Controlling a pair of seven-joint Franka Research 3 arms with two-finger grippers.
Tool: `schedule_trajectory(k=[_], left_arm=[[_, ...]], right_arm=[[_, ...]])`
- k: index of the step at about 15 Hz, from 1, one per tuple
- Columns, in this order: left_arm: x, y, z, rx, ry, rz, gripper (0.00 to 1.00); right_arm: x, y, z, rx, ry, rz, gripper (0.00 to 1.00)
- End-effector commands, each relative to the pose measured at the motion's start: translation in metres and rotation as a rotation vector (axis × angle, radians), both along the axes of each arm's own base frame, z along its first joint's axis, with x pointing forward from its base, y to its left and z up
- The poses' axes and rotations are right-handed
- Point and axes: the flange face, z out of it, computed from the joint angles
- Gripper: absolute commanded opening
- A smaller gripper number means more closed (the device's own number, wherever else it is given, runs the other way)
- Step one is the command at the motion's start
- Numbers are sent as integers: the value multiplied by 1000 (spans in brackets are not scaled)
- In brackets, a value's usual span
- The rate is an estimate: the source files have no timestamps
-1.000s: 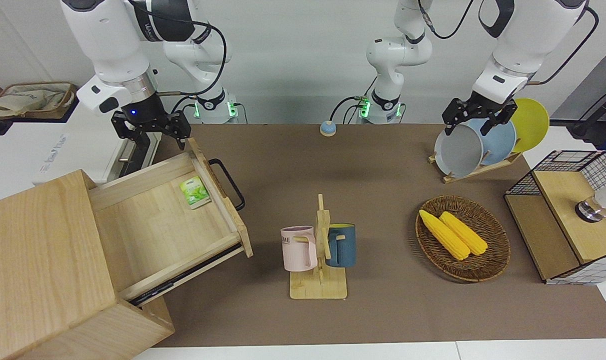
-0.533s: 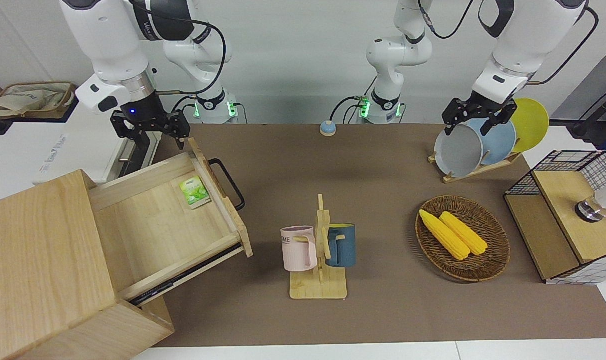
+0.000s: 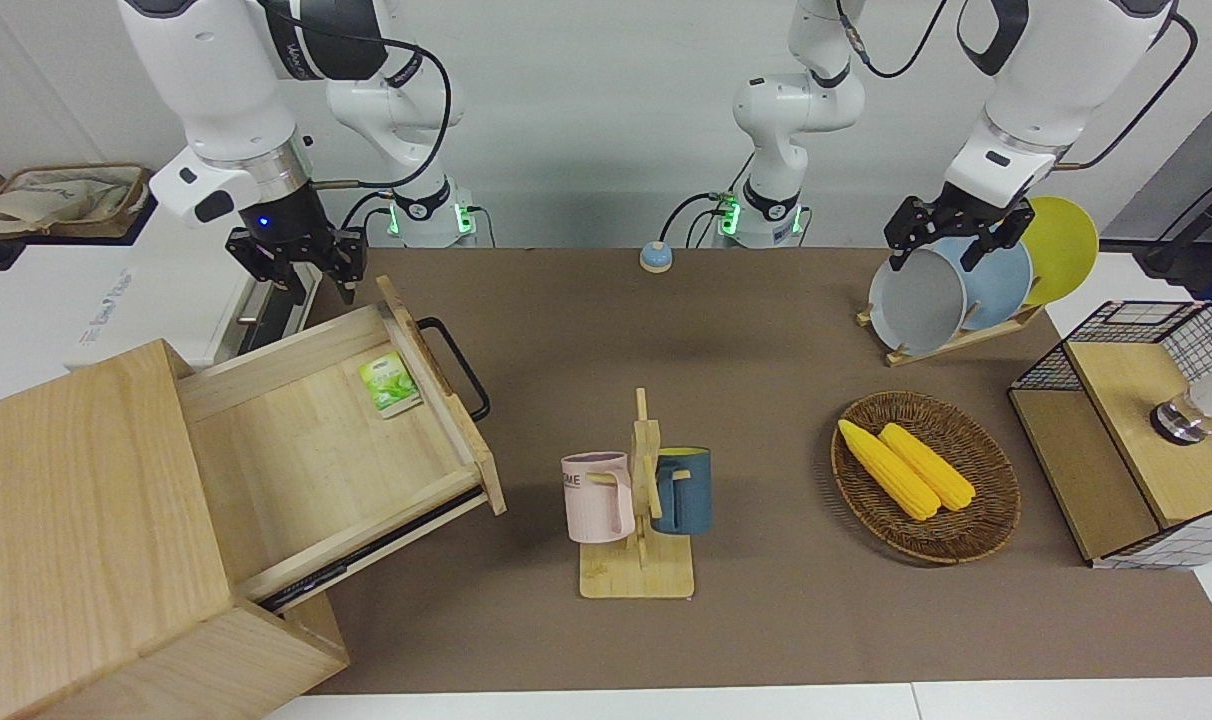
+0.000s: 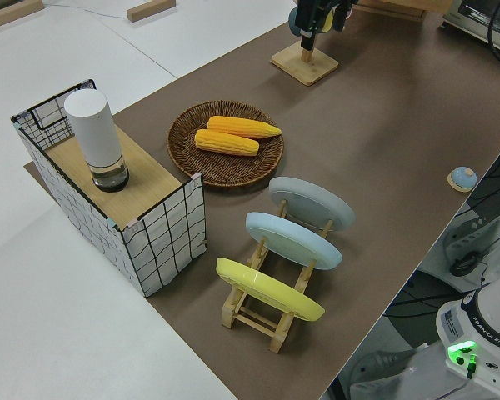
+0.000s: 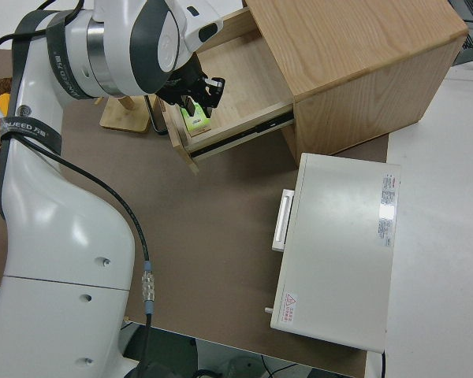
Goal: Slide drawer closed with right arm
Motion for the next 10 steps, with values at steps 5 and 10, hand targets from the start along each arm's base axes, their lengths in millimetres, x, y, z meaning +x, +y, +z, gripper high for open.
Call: schedule_trajectory(k=[5, 10], left_arm=[[2, 1, 4, 16, 5, -12, 993], [2, 1, 3, 16, 6, -12, 993]], right_arm=[[-8, -4, 11, -10, 11, 14, 0], [-17, -7, 31, -8, 13, 7, 0]])
